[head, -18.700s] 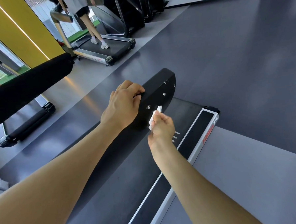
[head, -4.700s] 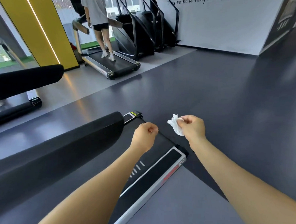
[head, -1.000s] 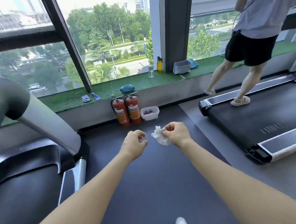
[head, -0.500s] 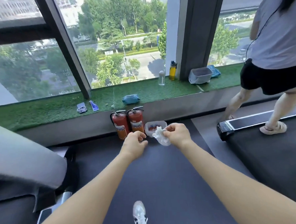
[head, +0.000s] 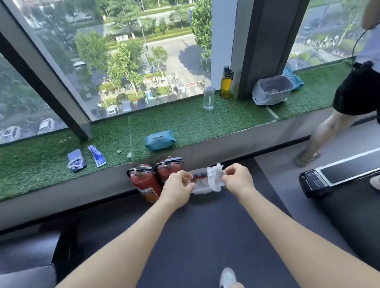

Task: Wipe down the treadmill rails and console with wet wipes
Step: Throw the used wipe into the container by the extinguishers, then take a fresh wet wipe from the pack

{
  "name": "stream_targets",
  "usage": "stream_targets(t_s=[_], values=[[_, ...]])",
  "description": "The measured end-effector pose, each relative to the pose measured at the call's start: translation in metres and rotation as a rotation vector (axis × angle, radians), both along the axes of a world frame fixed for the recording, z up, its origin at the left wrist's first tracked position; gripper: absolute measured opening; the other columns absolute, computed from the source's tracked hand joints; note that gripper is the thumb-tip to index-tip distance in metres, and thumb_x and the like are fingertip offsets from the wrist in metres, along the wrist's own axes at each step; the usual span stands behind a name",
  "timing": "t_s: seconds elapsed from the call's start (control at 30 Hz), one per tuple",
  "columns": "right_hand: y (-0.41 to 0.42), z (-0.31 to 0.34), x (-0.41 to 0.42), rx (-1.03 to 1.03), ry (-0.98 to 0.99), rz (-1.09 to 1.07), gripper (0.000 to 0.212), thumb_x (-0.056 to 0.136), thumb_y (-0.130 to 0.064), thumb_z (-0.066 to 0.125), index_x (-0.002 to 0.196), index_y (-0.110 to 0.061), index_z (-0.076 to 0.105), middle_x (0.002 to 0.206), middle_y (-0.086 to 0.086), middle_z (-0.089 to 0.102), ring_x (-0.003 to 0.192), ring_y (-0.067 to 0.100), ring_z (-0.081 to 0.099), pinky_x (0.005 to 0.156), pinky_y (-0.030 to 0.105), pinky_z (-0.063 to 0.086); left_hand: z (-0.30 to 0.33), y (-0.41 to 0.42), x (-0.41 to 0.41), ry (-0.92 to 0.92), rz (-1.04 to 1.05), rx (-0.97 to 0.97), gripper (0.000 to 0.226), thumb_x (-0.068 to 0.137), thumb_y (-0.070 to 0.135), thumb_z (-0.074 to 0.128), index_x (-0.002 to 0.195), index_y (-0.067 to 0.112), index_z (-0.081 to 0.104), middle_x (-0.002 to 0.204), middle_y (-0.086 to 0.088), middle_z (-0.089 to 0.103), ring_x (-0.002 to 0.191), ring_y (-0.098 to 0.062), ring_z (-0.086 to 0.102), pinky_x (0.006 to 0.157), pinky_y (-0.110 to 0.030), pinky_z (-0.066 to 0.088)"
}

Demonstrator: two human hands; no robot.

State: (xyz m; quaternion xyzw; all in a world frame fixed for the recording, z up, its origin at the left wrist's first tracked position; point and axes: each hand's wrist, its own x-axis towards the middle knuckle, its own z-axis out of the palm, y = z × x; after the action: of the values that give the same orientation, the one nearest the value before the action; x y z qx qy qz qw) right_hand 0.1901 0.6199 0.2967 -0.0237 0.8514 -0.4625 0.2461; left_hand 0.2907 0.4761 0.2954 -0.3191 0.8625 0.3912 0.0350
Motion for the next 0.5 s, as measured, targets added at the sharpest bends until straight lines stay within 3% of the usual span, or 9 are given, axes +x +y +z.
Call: stream_targets(t_s=[0.1, 0.23, 0.33, 0.5], values=[[-0.036, -0.034, -0.063, 0.04, -0.04, -0.001, 0.013, 0.083, -0.002, 0.054, 0.076, -0.013, 0.05, 0.071, -0.002, 0.051, 0.061, 0.013, 0.046, 0.049, 0.02, 0.034, -0.031, -0.03, -0.059, -0.021, 0.013, 0.035, 0.025, 0.087, 0.018, 0.062, 0.111, 0.016, 0.061, 0.106, -0.004, 0.061, 0.095, -0.016, 0.059, 0.085, -0.022, 0.042], [-0.083, -0.088, -0.143, 0.092, -0.103, 0.049, 0.011, 0.082, -0.001, 0.052, 0.081, -0.012, 0.052, 0.075, -0.001, 0.053, 0.059, 0.01, 0.045, 0.048, 0.02, 0.034, -0.08, -0.064, -0.133, -0.033, 0.108, 0.105, 0.025, 0.087, 0.017, 0.061, 0.112, 0.015, 0.06, 0.107, -0.004, 0.064, 0.095, -0.017, 0.062, 0.091, -0.032, 0.048], [-0.109, -0.129, -0.198, 0.144, -0.165, 0.086, 0.011, 0.084, -0.004, 0.052, 0.081, -0.014, 0.053, 0.076, -0.002, 0.054, 0.06, 0.009, 0.046, 0.047, 0.02, 0.034, -0.119, -0.084, -0.188, -0.085, 0.115, 0.115, 0.027, 0.087, 0.017, 0.06, 0.115, 0.016, 0.06, 0.113, 0.0, 0.061, 0.097, -0.015, 0.059, 0.089, -0.026, 0.045], [-0.14, -0.202, -0.268, 0.207, -0.215, 0.117, 0.007, 0.087, -0.011, 0.054, 0.08, -0.014, 0.055, 0.081, 0.0, 0.057, 0.074, 0.02, 0.051, 0.064, 0.026, 0.039, -0.179, -0.108, -0.259, -0.139, 0.134, 0.155, 0.027, 0.09, 0.016, 0.057, 0.116, 0.016, 0.059, 0.116, -0.001, 0.058, 0.099, -0.014, 0.058, 0.089, -0.024, 0.042]])
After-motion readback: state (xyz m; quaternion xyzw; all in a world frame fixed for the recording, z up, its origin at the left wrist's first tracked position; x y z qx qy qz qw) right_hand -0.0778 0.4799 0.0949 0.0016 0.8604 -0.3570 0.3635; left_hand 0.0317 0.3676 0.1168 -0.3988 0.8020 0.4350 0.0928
